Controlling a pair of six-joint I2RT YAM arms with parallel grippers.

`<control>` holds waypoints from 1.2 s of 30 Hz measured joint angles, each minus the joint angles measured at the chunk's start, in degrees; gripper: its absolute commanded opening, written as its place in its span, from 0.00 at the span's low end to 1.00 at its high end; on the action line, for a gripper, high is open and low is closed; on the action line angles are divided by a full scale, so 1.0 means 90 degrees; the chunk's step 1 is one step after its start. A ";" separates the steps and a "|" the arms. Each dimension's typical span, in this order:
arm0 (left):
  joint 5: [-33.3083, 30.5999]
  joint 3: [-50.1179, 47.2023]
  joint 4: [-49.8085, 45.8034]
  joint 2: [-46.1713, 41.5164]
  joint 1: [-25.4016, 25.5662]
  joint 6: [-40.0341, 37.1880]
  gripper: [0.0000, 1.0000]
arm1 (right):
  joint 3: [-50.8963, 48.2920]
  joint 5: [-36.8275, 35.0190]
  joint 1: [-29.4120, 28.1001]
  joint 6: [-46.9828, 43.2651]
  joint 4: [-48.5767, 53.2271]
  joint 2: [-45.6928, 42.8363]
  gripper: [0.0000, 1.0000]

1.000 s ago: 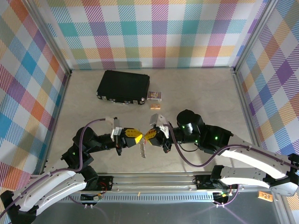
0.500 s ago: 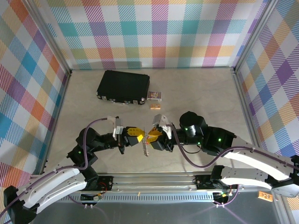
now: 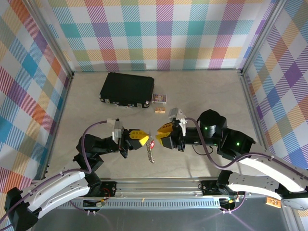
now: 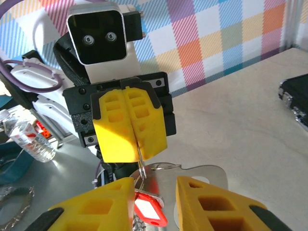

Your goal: Put the keys on the keyring

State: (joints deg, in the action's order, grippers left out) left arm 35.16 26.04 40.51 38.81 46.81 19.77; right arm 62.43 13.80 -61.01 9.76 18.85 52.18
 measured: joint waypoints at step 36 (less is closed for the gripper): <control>0.0112 -0.0005 0.0214 -0.0032 0.0000 0.0214 0.00 | -0.0143 0.0911 0.0012 -0.0010 -0.0651 0.0406 0.13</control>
State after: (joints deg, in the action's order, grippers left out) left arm 36.16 26.00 42.44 38.52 46.81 21.69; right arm 61.14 22.00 -60.90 9.67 12.99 55.83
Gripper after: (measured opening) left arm 0.063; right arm 0.147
